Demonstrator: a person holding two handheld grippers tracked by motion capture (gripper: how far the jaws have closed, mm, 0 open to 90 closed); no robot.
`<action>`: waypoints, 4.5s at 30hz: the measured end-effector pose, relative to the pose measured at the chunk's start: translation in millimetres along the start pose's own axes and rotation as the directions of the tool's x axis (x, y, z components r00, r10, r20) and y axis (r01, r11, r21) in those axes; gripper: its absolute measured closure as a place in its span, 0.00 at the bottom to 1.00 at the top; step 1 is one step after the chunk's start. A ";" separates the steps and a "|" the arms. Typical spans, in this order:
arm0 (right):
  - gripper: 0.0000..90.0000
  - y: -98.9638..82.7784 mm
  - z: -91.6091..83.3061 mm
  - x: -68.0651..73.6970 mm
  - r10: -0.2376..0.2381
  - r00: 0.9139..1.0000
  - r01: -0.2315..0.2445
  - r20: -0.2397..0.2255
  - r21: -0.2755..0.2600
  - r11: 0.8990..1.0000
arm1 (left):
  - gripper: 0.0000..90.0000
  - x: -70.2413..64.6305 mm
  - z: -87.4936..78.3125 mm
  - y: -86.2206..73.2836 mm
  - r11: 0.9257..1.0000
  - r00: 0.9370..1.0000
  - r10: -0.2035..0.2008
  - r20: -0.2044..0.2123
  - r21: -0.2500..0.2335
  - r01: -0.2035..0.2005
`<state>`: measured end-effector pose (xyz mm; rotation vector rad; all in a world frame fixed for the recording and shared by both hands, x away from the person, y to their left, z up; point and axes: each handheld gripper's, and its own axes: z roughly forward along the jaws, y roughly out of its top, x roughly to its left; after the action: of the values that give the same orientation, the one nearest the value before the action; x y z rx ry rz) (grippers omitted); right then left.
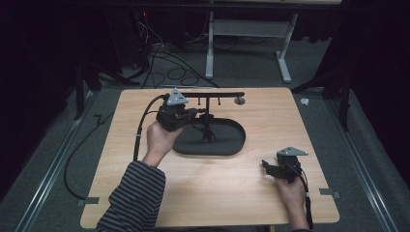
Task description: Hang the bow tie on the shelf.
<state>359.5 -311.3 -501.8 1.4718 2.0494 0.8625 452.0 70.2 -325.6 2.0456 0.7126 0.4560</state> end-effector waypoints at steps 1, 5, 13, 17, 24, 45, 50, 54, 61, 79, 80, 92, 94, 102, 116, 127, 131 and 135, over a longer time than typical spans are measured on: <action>0.36 0.0 0.0 0.0 0.000 1.000 0.000 0.000 0.000 1.000 | 0.97 0.5 0.5 1.3 1.000 1.000 -0.001 -0.002 -0.001 0.001; 0.36 0.0 0.1 -0.1 -0.001 1.000 0.001 0.000 -0.001 1.000 | 0.97 3.0 3.1 7.8 1.000 1.000 0.006 -0.017 0.000 -0.006; 0.36 0.0 0.0 -0.1 -0.001 1.000 0.001 0.000 -0.001 1.000 | 0.96 11.3 14.6 12.7 1.000 0.999 -0.004 -0.042 0.008 0.004; 0.36 0.0 0.1 -0.1 -0.001 1.000 0.001 0.000 -0.001 1.000 | 0.96 16.9 20.8 13.5 1.000 0.998 -0.019 -0.058 0.015 0.020; 0.36 0.0 0.0 -0.2 0.000 1.000 0.000 -0.001 0.000 1.000 | 0.96 25.6 33.7 10.8 0.998 0.994 -0.048 -0.096 0.032 0.051; 0.36 -0.1 0.1 -0.3 -0.001 1.000 0.001 -0.001 -0.002 1.000 | 0.79 32.0 38.0 8.6 0.996 0.985 -0.081 -0.155 0.026 0.086; 0.36 -0.1 0.1 -0.2 0.000 1.000 0.000 0.000 -0.002 1.000 | 0.76 31.5 35.0 8.6 0.996 0.983 -0.079 -0.164 0.023 0.084; 0.36 -0.1 0.1 -0.2 0.000 1.000 0.000 -0.001 -0.002 1.000 | 0.72 29.8 31.6 8.3 0.997 0.983 -0.076 -0.166 0.020 0.081; 0.36 -0.1 0.0 -0.3 -0.002 1.000 0.002 -0.001 -0.001 1.000 | 0.69 29.6 26.4 7.2 0.996 0.983 -0.082 -0.167 0.014 0.085; 0.36 0.0 0.1 0.0 -0.003 1.000 0.003 -0.001 -0.001 1.000 | 0.63 24.6 0.9 -7.2 0.996 0.983 -0.094 -0.157 -0.026 0.091; 0.36 0.0 0.1 0.0 -0.004 1.000 0.004 -0.001 -0.001 1.000 | 0.63 24.1 -0.6 -7.9 0.996 0.983 -0.092 -0.158 -0.030 0.089; 0.36 0.0 0.1 0.0 -0.003 1.000 0.003 -0.001 -0.001 1.000 | 0.62 20.3 -11.5 -19.4 0.995 0.984 -0.093 -0.155 -0.032 0.089; 0.36 0.0 0.1 0.1 -0.003 1.000 0.003 -0.002 -0.001 1.000 | 0.61 19.9 -13.1 -21.0 0.995 0.984 -0.096 -0.153 -0.037 0.092; 0.36 0.0 0.1 0.0 -0.004 1.000 0.004 -0.002 -0.001 1.000 | 0.60 19.1 -19.2 -27.4 0.994 0.983 -0.103 -0.152 -0.036 0.099; 0.36 0.0 0.1 0.2 -0.005 1.000 0.005 -0.004 -0.001 1.000 | 0.59 14.1 -27.9 -34.9 0.994 0.984 -0.102 -0.145 -0.039 0.097; 0.36 -0.2 0.1 0.4 -0.006 1.000 0.006 -0.005 -0.003 1.000 | 0.59 13.3 -32.1 -46.1 0.991 0.983 -0.129 -0.133 -0.041 0.124; 0.36 -0.2 0.1 0.5 -0.006 1.000 0.006 -0.005 -0.003 1.000 | 0.59 11.7 -34.1 -52.6 0.991 0.983 -0.134 -0.124 -0.038 0.130; 0.36 -0.2 0.0 0.5 -0.006 1.000 0.006 -0.005 -0.003 1.000 | 0.59 10.5 -35.0 -56.4 0.990 0.983 -0.140 -0.117 -0.031 0.137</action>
<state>359.2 -310.9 -502.0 1.4629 2.0539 0.8671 422.9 123.6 -354.3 1.9447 0.9106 0.5060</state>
